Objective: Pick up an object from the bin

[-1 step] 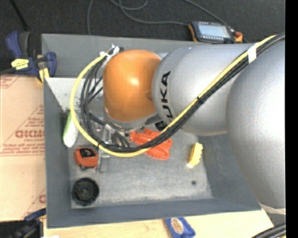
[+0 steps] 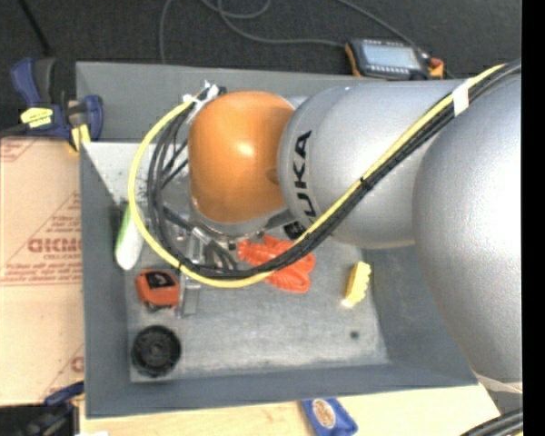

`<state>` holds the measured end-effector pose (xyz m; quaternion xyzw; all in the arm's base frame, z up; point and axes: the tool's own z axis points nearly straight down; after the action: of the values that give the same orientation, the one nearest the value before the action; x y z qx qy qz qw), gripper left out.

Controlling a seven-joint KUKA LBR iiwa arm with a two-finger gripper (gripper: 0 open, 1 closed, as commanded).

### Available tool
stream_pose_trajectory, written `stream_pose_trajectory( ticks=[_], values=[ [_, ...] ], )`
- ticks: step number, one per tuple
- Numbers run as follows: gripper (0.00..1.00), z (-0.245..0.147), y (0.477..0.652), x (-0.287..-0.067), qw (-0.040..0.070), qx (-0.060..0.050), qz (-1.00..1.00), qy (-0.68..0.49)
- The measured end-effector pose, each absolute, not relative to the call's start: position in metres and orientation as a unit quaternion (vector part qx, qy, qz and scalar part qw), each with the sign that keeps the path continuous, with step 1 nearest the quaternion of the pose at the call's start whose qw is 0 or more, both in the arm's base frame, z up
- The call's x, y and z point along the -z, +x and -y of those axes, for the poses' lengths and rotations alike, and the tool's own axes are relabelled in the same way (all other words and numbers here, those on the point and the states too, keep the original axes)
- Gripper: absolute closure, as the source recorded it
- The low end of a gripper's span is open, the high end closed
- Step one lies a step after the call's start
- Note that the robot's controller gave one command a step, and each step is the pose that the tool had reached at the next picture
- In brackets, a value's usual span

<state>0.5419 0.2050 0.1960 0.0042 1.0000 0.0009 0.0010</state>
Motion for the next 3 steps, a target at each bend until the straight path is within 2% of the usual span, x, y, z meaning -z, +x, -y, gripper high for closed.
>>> stream_pose_trajectory(
  ticks=[1, 2, 3],
  values=[
    [0.0, -0.218, 0.549, -0.158, 0.005, -0.001, -1.0, -0.031],
    [0.0, -0.227, 0.554, -0.124, 0.0, 0.0, -0.991, -0.137],
    [1.0, -0.228, 0.525, -0.088, 0.001, -0.001, -0.98, -0.201]
  ],
)
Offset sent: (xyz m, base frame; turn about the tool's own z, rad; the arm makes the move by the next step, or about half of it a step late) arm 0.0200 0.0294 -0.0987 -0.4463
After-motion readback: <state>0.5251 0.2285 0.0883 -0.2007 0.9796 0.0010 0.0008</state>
